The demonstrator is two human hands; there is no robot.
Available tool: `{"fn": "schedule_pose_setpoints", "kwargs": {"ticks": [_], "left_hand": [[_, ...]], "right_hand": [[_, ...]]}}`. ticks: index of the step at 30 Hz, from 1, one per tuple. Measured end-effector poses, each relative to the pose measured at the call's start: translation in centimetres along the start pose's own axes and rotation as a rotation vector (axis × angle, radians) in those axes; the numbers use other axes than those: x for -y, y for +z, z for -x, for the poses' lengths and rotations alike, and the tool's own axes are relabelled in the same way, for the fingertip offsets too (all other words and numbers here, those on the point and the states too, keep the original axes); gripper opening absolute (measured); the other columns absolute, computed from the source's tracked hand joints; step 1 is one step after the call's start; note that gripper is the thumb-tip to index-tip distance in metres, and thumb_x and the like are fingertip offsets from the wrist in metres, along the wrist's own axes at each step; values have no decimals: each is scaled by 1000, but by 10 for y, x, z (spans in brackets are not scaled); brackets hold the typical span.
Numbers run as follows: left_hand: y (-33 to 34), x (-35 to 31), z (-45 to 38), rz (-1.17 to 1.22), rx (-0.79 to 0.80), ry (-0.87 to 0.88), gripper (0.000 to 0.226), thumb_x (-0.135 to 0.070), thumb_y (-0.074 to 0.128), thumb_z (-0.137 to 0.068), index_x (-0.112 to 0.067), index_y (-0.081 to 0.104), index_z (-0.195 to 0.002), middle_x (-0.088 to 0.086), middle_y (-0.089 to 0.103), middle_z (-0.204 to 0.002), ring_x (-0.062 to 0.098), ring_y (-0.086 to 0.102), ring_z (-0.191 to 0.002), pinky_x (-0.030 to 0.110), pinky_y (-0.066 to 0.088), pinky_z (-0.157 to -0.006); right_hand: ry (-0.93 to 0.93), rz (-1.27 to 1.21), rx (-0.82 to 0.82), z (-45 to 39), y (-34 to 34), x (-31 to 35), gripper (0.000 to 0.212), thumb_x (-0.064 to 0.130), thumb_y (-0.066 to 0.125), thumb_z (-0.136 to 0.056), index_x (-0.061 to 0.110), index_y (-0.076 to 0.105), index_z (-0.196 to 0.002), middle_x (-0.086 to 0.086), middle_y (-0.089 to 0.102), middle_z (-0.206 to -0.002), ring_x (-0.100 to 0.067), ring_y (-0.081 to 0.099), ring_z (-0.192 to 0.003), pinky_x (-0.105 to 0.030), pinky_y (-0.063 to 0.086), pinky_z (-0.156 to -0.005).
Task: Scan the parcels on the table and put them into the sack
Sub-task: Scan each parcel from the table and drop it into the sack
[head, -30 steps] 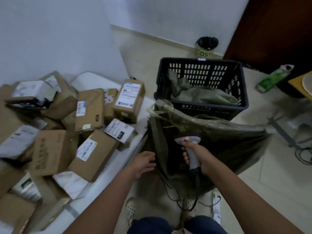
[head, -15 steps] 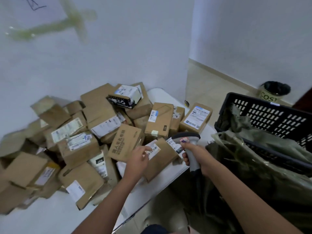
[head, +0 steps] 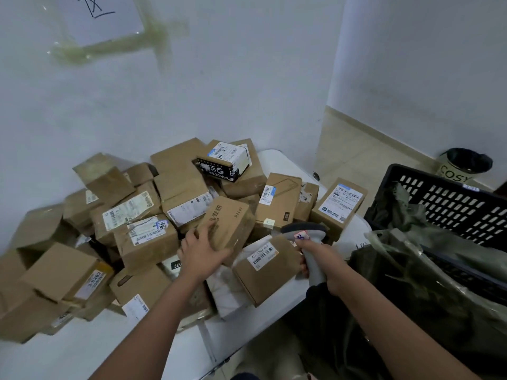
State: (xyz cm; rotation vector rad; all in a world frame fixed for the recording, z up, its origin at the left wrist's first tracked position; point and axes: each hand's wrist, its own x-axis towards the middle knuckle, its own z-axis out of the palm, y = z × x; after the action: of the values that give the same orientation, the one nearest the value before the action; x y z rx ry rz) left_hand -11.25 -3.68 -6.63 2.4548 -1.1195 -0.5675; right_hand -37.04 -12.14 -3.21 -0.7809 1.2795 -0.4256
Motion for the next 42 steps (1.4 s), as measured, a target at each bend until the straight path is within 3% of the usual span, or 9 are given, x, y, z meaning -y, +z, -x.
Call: {"fn": "schedule_pose_setpoints", "kwargs": {"ticks": [2, 5, 9, 12, 15, 19, 25, 33, 42], "left_hand": [[-18, 0, 2, 213, 27, 4, 79, -55, 75, -73, -44, 34, -140, 4, 38, -140, 28, 41, -128, 47, 35, -108], [-44, -4, 14, 834, 197, -90, 61, -45, 68, -86, -31, 43, -140, 4, 55, -137, 20, 60, -114, 34, 48, -91], [-50, -1, 25, 1319, 574, -326, 62, -56, 54, -90, -16, 52, -137, 18, 61, -132, 35, 58, -119, 50, 44, -104], [-36, -6, 35, 1349, 677, -400, 62, -59, 49, -91, -15, 57, -134, 20, 62, -130, 35, 63, -106, 46, 51, -96], [-24, -17, 46, 1347, 769, -419, 59, -60, 48, -90, -16, 66, -125, 16, 66, -123, 33, 66, -99, 41, 59, -82], [-18, -26, 50, 1328, 821, -391, 59, -59, 47, -92, -18, 64, -130, 16, 63, -130, 35, 64, -109, 44, 55, -89], [-10, -30, 46, 1462, 691, -390, 61, -55, 51, -93, -16, 53, -139, 19, 58, -136, 37, 57, -124, 48, 53, -95], [3, -22, 39, 1577, 513, -380, 52, -50, 49, -96, -17, 52, -137, 16, 63, -131, 42, 60, -118, 51, 54, -92], [11, -21, 28, 1552, 411, -411, 59, -54, 57, -91, -23, 48, -140, 13, 63, -132, 41, 64, -113, 48, 56, -91]], "right_hand": [[6, -33, -25, -2, -2, 1, 36, 35, 68, -91, 3, 65, -107, -10, 62, -69, -19, 58, -55, -26, 50, -50], [22, -85, -41, -5, -5, 1, 36, 34, 69, -89, 4, 65, -109, -9, 62, -66, -18, 58, -52, -28, 50, -51], [-17, -157, -21, -3, -6, 2, 34, 35, 68, -90, 6, 66, -107, -9, 71, -72, -17, 57, -53, -30, 51, -58], [-57, -159, -62, -3, -5, 3, 40, 43, 70, -87, 11, 64, -111, -9, 75, -82, -21, 61, -63, -38, 56, -72], [-93, -174, -97, -3, -4, 6, 47, 45, 72, -85, 10, 64, -115, -12, 68, -80, -18, 62, -62, -33, 54, -63], [-116, -231, -126, -1, -6, 6, 50, 45, 73, -84, 11, 59, -117, -13, 65, -81, -21, 62, -66, -33, 53, -66], [-94, -278, -109, 10, -12, 3, 40, 41, 73, -86, 14, 65, -115, -6, 77, -95, -16, 58, -56, -30, 51, -58], [0, -175, 127, 25, -14, 8, 34, 38, 68, -89, 6, 66, -100, -6, 61, -65, -14, 55, -51, -24, 46, -50], [20, -115, 287, 45, 2, 23, 26, 32, 67, -91, 8, 60, -89, -7, 59, -62, -13, 52, -47, -20, 45, -44]]}}
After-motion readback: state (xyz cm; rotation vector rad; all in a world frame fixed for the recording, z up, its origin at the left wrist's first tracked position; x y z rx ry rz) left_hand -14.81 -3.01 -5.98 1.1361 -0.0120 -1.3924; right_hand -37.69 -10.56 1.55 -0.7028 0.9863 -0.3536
